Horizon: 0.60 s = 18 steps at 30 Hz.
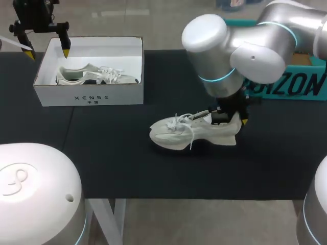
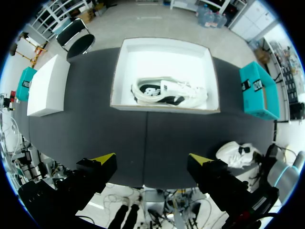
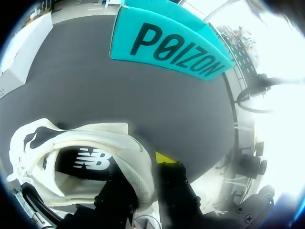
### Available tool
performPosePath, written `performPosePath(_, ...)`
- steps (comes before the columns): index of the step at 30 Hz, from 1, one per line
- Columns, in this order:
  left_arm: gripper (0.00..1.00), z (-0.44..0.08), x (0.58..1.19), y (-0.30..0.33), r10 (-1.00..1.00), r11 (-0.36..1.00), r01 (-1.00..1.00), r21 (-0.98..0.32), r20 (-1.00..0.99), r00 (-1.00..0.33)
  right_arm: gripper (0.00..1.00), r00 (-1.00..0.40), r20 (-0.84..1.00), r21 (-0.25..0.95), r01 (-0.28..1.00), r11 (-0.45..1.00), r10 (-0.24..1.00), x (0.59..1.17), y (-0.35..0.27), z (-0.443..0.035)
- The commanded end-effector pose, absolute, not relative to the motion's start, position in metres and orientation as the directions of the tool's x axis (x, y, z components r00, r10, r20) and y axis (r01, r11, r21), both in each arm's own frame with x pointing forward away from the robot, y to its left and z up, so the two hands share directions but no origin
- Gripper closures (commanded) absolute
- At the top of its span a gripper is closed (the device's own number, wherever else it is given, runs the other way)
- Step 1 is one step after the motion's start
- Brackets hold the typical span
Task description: Take the shoe out of the shoebox, open the shoe tongue, remove and reinsert the insole, then place the shoe into the shoebox
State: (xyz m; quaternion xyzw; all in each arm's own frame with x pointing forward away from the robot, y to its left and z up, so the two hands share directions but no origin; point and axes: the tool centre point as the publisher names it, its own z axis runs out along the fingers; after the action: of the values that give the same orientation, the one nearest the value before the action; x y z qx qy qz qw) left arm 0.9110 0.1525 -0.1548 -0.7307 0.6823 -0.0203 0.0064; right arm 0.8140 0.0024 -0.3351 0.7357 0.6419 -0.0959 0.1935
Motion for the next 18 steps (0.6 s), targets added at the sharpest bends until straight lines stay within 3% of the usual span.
performPosePath(1, 0.00, -0.155, 0.910, 0.153, -0.997, -0.069, -0.997, -0.038, 0.020, 0.069, 1.00, 0.161, -0.403, 0.152, 0.983, -0.107, 0.901, 0.818, 0.011, -0.356)
performPosePath(9, 0.00, -0.155, 0.910, 0.153, -0.997, -0.069, -0.997, -0.038, 0.020, 0.069, 1.00, 0.180, -0.416, 0.146, 0.981, -0.130, 0.891, 0.819, 0.016, -0.371)
performPosePath(10, 0.00, -0.155, 0.910, 0.153, -0.997, -0.069, -0.997, -0.038, 0.020, 0.069, 0.81, 0.176, -0.428, 0.146, 0.981, -0.125, 0.887, 0.819, 0.016, -0.372)
performPosePath(11, 0.00, -0.155, 0.910, 0.153, -0.997, -0.069, -0.997, -0.038, 0.020, 0.069, 0.52, 0.172, -0.425, 0.143, 0.982, -0.122, 0.889, 0.819, 0.016, -0.372)
performPosePath(12, 0.00, -0.155, 0.910, 0.153, -0.997, -0.069, -0.997, -0.038, 0.020, 0.069, 0.00, 0.170, -0.427, 0.142, 0.983, -0.119, 0.888, 0.817, 0.016, -0.370)
performPosePath(18, 0.00, -0.155, 0.910, 0.153, -0.997, -0.069, -0.997, -0.038, 0.020, 0.069, 0.00, 0.139, -0.390, 0.121, 0.988, -0.099, 0.910, 0.808, 0.016, -0.342)
